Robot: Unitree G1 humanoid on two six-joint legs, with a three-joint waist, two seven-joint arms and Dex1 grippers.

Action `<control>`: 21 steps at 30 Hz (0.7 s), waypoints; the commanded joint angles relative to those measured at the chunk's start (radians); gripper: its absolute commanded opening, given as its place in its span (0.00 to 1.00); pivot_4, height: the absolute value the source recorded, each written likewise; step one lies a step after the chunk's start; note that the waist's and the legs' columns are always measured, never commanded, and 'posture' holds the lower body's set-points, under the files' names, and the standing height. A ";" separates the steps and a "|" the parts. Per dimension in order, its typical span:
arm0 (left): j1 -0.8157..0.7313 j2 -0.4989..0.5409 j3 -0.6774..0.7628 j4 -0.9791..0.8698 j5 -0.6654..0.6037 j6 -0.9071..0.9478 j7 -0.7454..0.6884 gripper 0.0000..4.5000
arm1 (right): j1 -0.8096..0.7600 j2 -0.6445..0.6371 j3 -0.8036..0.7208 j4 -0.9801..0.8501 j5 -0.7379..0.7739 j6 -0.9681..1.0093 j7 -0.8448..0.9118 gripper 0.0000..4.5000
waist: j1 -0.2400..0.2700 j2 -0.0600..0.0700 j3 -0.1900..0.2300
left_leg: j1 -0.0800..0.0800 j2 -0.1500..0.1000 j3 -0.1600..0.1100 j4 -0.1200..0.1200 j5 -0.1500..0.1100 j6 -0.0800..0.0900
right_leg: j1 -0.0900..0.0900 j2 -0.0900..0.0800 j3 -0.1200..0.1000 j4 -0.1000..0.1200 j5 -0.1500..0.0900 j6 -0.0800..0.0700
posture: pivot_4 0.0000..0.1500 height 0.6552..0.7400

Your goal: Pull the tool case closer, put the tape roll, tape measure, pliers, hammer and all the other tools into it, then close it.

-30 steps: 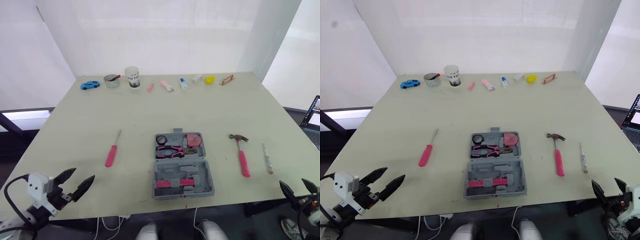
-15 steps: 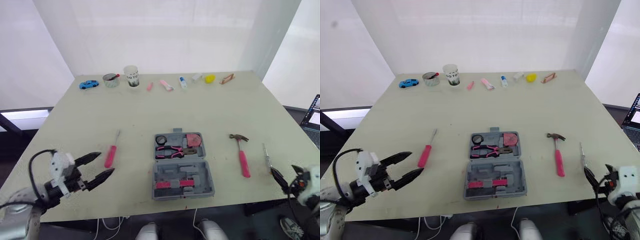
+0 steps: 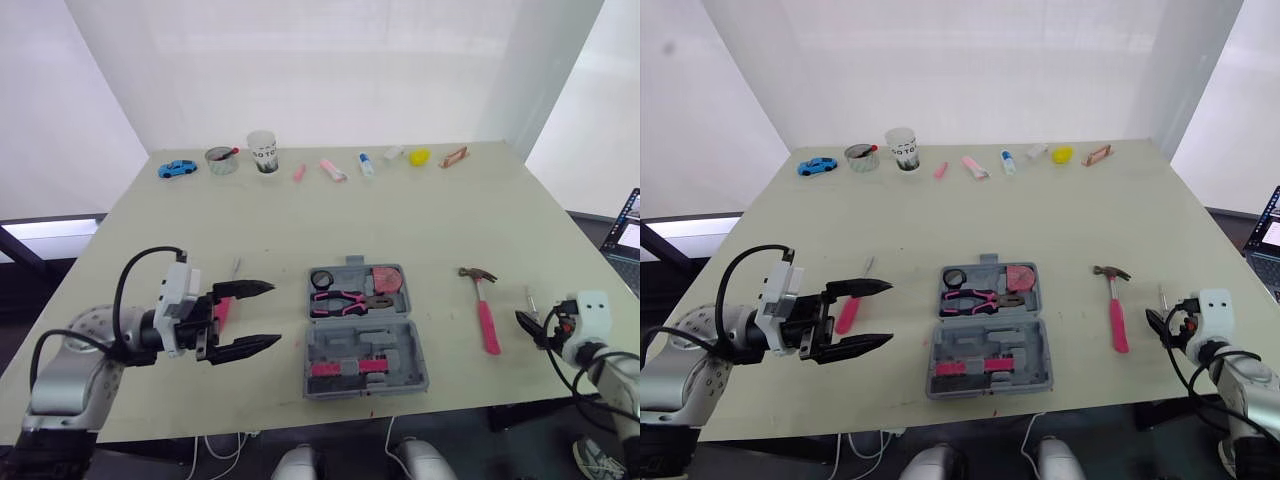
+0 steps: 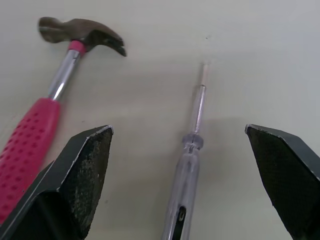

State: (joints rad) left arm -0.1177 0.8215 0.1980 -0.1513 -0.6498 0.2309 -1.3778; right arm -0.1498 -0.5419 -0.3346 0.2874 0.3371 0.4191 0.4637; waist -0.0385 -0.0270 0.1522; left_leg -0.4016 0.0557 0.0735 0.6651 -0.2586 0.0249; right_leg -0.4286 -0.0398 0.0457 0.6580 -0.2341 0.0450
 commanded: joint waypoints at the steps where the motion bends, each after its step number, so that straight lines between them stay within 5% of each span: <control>1: -0.040 0.014 -0.013 -0.066 -0.031 0.027 -0.012 1.00 | -0.018 -0.003 -0.012 0.023 0.003 0.045 -0.021 0.94 | 0.001 0.000 0.000 | 0.000 0.000 0.000 0.000 0.000 0.000 | 0.000 0.000 0.000 0.000 0.000 0.001 | 1.00 1.00; 5: -0.071 0.008 -0.015 -0.111 -0.073 0.081 0.000 1.00 | -0.013 -0.004 0.013 0.029 -0.028 0.036 -0.033 0.62 | 0.000 0.000 0.000 | -0.001 0.000 -0.001 0.000 0.000 0.000 | 0.000 0.001 0.000 0.000 0.001 0.002 | 1.00 1.00; 6: -0.076 0.007 -0.015 -0.115 -0.076 0.086 -0.001 1.00 | -0.007 -0.007 0.027 0.030 -0.043 0.025 -0.032 0.42 | -0.001 0.000 0.000 | -0.001 0.000 -0.001 0.000 0.000 0.000 | 0.000 0.001 0.000 0.000 0.001 0.002 | 1.00 1.00; 9: -0.083 0.009 -0.016 -0.114 -0.074 0.090 -0.011 1.00 | 0.002 0.001 0.038 0.033 -0.068 -0.002 -0.036 0.24 | -0.003 0.000 0.000 | 0.000 0.001 -0.001 0.000 0.000 0.000 | 0.000 0.002 0.001 0.000 0.001 0.002 | 1.00 1.00; 11: -0.088 0.010 -0.018 -0.111 -0.073 0.093 -0.018 1.00 | 0.005 0.000 0.049 0.035 -0.084 -0.027 -0.036 0.04 | -0.003 0.000 0.000 | 0.000 0.001 -0.001 0.000 0.000 0.000 | 0.000 0.003 0.001 0.000 0.001 0.002 | 1.00 1.00; 21: -0.096 0.015 -0.012 -0.080 -0.063 0.083 -0.056 1.00 | 0.021 0.023 0.020 -0.179 -0.050 0.047 -0.083 0.01 | -0.004 0.001 0.001 | 0.000 0.001 -0.002 0.002 0.000 0.000 | 0.001 0.003 0.002 0.001 0.001 0.001 | 1.00 1.00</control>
State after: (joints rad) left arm -0.2089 0.8222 0.1761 -0.2232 -0.7092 0.3216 -1.4226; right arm -0.1252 -0.5194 -0.2913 0.1850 0.2672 0.4478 0.3933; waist -0.0420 -0.0265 0.1531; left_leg -0.4014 0.0568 0.0722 0.6667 -0.2586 0.0249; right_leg -0.4278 -0.0362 0.0478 0.6589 -0.2333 0.0465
